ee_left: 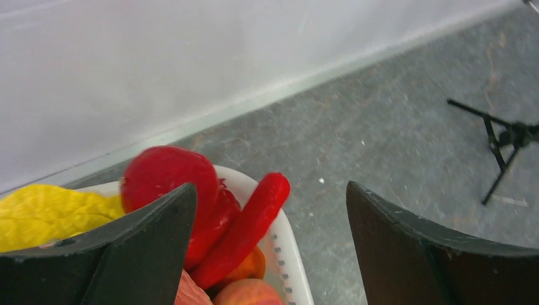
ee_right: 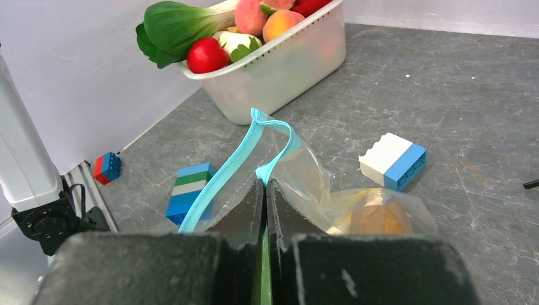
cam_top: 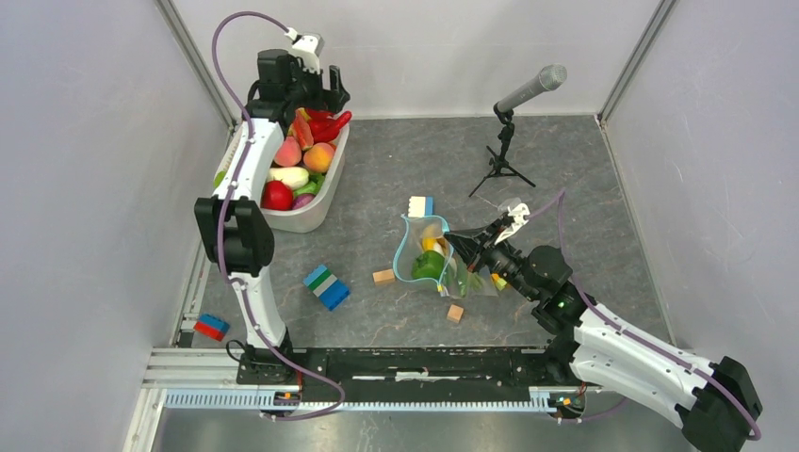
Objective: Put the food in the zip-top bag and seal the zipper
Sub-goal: Pick up the fake vegetable from the bin.
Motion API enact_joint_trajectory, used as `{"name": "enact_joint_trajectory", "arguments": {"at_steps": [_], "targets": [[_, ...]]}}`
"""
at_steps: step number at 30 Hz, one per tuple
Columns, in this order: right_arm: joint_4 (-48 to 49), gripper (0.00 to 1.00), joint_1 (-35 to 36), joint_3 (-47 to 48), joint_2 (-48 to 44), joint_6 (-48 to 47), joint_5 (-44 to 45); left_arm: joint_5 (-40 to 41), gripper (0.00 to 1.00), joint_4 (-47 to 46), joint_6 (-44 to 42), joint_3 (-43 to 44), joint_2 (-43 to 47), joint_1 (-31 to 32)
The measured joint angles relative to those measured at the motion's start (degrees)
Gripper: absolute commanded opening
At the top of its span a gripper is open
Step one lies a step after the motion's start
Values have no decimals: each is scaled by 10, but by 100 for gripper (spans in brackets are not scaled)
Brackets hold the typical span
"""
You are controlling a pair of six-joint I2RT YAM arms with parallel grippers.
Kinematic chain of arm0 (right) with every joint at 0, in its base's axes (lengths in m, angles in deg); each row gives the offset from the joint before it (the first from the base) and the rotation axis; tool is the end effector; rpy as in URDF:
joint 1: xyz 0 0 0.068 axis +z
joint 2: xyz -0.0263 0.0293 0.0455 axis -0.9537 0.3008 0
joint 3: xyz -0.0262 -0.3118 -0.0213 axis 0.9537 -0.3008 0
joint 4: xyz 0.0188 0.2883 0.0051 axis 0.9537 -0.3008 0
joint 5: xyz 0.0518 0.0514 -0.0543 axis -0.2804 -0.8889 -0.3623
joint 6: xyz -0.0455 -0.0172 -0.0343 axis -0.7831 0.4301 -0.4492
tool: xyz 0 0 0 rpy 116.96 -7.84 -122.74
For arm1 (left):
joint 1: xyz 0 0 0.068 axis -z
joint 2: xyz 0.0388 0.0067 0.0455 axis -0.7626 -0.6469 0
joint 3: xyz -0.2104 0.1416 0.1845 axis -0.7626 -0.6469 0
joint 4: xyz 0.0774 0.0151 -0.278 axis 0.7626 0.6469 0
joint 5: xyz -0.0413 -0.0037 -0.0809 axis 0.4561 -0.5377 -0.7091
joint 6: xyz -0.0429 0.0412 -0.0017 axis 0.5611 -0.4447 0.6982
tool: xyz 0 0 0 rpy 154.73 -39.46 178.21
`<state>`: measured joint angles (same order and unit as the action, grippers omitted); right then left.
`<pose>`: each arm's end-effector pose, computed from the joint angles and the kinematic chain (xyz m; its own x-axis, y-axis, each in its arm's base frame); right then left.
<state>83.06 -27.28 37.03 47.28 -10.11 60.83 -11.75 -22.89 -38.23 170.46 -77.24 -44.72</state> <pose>0.1349 0.1362 0.2868 -0.2285 0.3152 -0.9211 -0.6785 0.6270 0.3828 0.5268 -0.0606 0.4089 -0.3046 0.0739 -0.9496 0.4166 0.9069 -0.0630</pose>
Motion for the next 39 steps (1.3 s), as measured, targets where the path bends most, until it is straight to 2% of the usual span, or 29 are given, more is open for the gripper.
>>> {"name": "enact_joint_trajectory", "arguments": {"at_steps": [4,10,32,35,39], "targets": [[-1,6,0,1,7,-5,4,-57,81,27,-23,-1,-6,0],[-1,6,0,2,10,-10,4,-93,77,37,-57,-3,-10,3],[0,6,0,6,28,-10,4,-31,77,100,-114,15,-78,6],[0,6,0,8,34,-10,3,-31,73,100,-115,19,-87,6],[0,6,0,10,38,-10,4,-32,61,99,-115,24,-96,6]]}}
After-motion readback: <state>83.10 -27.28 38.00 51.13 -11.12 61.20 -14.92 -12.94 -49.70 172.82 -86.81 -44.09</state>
